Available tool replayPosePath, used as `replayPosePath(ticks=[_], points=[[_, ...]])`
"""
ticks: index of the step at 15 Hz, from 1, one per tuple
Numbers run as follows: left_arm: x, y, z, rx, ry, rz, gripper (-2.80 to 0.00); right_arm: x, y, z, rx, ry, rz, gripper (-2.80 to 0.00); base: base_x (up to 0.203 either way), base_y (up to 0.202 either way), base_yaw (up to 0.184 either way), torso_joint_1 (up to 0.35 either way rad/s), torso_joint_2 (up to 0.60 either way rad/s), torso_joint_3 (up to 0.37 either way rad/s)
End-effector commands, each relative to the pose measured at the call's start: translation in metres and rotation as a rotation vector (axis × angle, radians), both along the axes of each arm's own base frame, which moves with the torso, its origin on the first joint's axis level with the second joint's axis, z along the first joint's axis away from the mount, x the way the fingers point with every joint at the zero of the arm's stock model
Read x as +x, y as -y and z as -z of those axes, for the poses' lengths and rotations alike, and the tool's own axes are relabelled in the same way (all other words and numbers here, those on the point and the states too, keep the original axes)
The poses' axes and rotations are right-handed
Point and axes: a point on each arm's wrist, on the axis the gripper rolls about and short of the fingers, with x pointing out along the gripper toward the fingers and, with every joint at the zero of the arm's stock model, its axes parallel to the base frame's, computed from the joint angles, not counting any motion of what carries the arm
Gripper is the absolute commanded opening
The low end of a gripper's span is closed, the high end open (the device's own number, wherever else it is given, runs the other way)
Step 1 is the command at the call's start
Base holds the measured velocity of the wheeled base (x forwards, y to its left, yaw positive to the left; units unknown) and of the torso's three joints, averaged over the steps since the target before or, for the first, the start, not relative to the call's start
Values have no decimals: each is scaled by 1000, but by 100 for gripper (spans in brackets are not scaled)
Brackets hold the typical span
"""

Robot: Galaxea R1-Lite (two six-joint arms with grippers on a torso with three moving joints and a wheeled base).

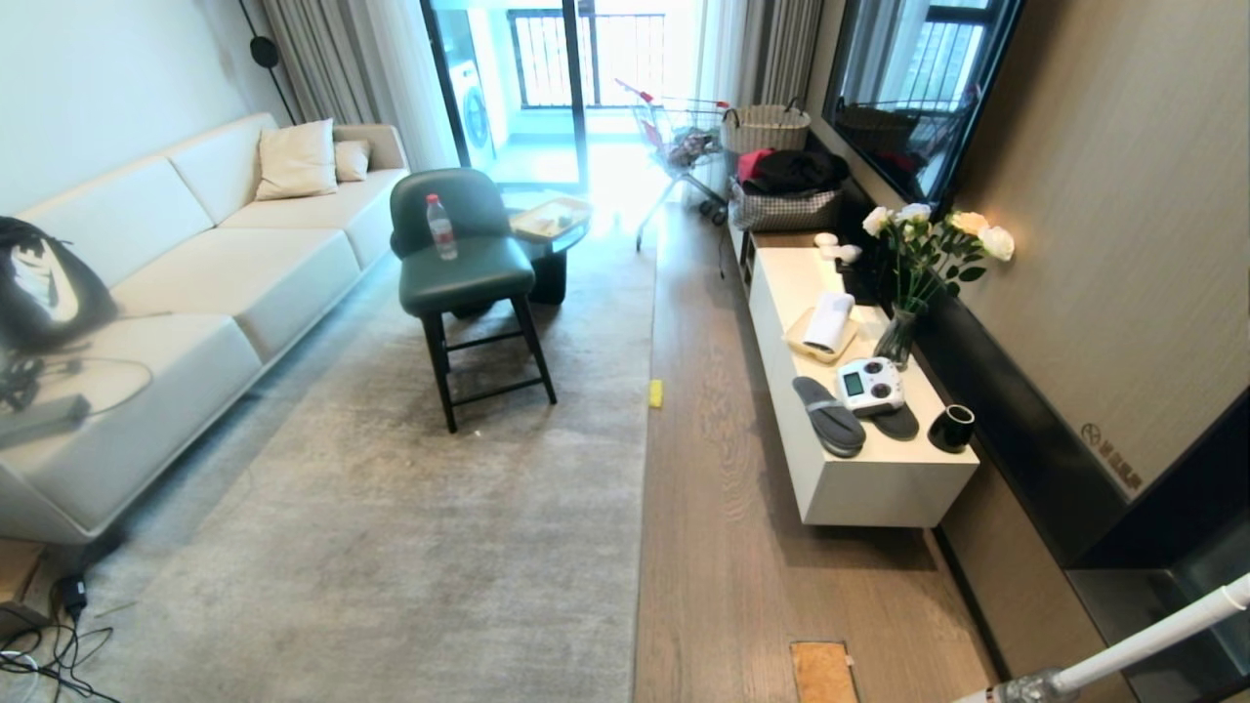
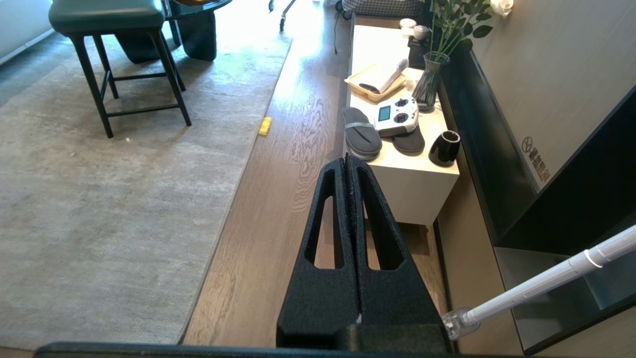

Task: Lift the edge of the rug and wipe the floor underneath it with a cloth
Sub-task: Lift up the carpet

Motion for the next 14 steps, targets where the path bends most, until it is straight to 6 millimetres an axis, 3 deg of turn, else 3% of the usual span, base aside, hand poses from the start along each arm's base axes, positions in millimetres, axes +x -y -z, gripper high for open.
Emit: replayPosePath(ticks=[1,14], points=[[0,0,0,0,-1,-1,-280,0,0,0,-1,-1,-1,-280,0,0,0,0,0,0],[0,0,0,2,-1,-1,-280,0,0,0,-1,-1,-1,-280,0,0,0,0,0,0]])
